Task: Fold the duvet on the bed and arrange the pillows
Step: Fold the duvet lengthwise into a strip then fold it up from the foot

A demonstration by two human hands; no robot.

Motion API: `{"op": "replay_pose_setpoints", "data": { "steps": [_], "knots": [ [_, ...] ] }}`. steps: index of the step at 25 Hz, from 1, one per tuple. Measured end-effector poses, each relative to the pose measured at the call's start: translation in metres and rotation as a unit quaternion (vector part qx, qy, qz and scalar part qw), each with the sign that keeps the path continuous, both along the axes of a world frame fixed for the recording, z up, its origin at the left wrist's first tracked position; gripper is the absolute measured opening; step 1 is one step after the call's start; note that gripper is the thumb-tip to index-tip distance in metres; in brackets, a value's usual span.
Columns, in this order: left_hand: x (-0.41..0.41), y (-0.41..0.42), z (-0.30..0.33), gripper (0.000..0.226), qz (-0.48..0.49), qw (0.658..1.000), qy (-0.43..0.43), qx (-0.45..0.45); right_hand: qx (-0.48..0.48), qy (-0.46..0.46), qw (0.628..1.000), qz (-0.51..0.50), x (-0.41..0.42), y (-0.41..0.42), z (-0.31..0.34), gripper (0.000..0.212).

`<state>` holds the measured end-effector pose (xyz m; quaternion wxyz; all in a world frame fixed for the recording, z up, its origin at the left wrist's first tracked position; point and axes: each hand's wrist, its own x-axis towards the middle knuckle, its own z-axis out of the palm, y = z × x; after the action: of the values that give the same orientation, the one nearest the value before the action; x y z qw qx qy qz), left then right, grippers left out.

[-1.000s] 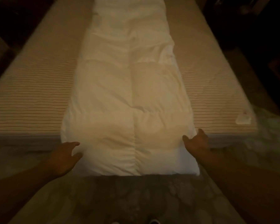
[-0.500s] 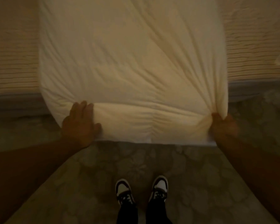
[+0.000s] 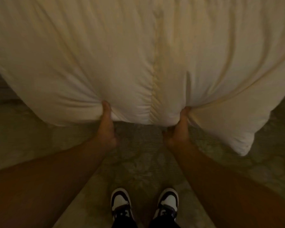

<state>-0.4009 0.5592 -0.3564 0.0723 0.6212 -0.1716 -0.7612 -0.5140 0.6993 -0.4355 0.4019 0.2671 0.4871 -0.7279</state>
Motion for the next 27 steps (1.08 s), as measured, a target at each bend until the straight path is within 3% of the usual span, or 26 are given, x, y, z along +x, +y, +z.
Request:
{"op": "replay_pose_setpoints", "data": {
  "steps": [2,5,14,16,19,23,27],
  "knots": [
    [-0.015,-0.014,-0.039,0.079,0.037,0.995,0.082,-0.033,-0.114,0.045,0.992,-0.014,-0.034,-0.018,-0.021,0.079],
    [-0.04,-0.031,-0.083,0.071,0.105,0.963,0.242,-0.056,-0.203,0.016,0.978,-0.046,-0.063,-0.034,-0.04,0.055],
    [-0.027,-0.017,-0.109,0.081,0.049,0.883,0.467,0.012,-0.271,-0.058,0.957,0.081,-0.021,-0.008,-0.031,0.061],
    [-0.027,-0.016,-0.101,0.075,0.057,0.876,0.479,-0.009,-0.288,-0.047,0.952,0.09,-0.02,0.001,-0.024,0.06],
    [-0.043,-0.023,-0.093,0.068,0.08,0.883,0.461,-0.038,-0.282,-0.015,0.957,0.061,-0.041,-0.008,-0.012,0.082],
    [-0.031,-0.014,-0.099,0.067,0.083,0.876,0.475,-0.015,-0.239,0.018,0.971,-0.004,-0.034,-0.023,0.005,0.042],
    [0.016,0.025,-0.051,0.062,0.089,0.899,0.428,0.021,-0.077,0.026,0.996,-0.034,0.021,0.006,0.061,0.052]
  ]
}}
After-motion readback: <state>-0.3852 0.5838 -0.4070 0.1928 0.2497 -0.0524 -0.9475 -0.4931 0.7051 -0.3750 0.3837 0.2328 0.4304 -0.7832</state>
